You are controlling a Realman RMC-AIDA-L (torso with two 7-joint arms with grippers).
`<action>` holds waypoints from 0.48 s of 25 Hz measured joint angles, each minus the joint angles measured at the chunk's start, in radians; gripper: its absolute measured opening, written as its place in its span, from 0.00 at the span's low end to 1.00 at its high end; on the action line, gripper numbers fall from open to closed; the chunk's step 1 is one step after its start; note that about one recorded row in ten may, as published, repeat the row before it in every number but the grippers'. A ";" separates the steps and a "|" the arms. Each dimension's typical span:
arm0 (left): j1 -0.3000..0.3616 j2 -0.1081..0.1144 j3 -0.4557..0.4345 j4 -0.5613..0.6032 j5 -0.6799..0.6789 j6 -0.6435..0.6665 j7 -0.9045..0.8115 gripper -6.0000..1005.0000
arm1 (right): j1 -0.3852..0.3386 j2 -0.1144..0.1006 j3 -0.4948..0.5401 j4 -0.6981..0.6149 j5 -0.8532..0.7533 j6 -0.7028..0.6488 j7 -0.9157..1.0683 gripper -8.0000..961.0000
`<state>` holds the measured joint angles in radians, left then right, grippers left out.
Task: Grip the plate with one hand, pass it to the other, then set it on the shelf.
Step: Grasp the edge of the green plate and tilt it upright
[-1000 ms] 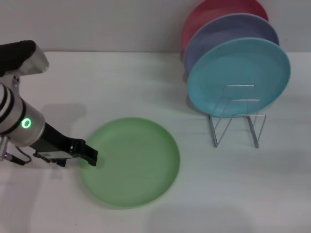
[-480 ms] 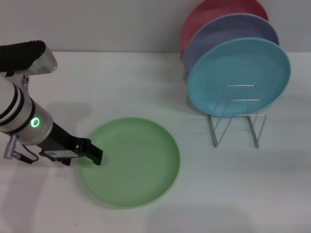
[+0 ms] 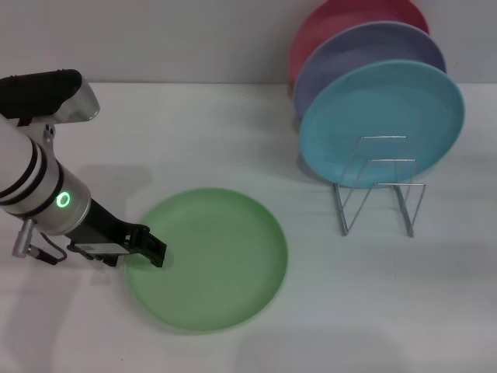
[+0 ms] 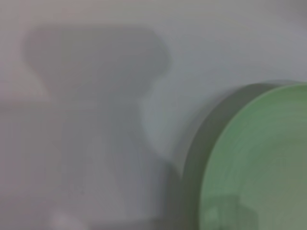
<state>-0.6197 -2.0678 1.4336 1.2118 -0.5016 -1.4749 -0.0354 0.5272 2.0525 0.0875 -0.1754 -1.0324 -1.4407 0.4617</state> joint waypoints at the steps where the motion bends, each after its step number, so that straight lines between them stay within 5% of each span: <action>1: 0.000 0.000 0.000 0.000 0.000 0.000 0.000 0.80 | 0.000 0.000 0.000 0.000 0.000 0.000 0.000 0.73; 8: -0.007 0.002 0.010 -0.028 0.002 0.015 0.005 0.74 | -0.001 0.000 0.000 0.000 0.000 -0.001 0.002 0.73; 12: -0.011 0.002 0.010 -0.035 0.016 0.018 0.007 0.47 | -0.003 0.000 0.000 0.001 0.000 -0.002 0.006 0.73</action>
<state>-0.6303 -2.0662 1.4439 1.1765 -0.4851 -1.4569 -0.0284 0.5247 2.0525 0.0875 -0.1748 -1.0324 -1.4430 0.4680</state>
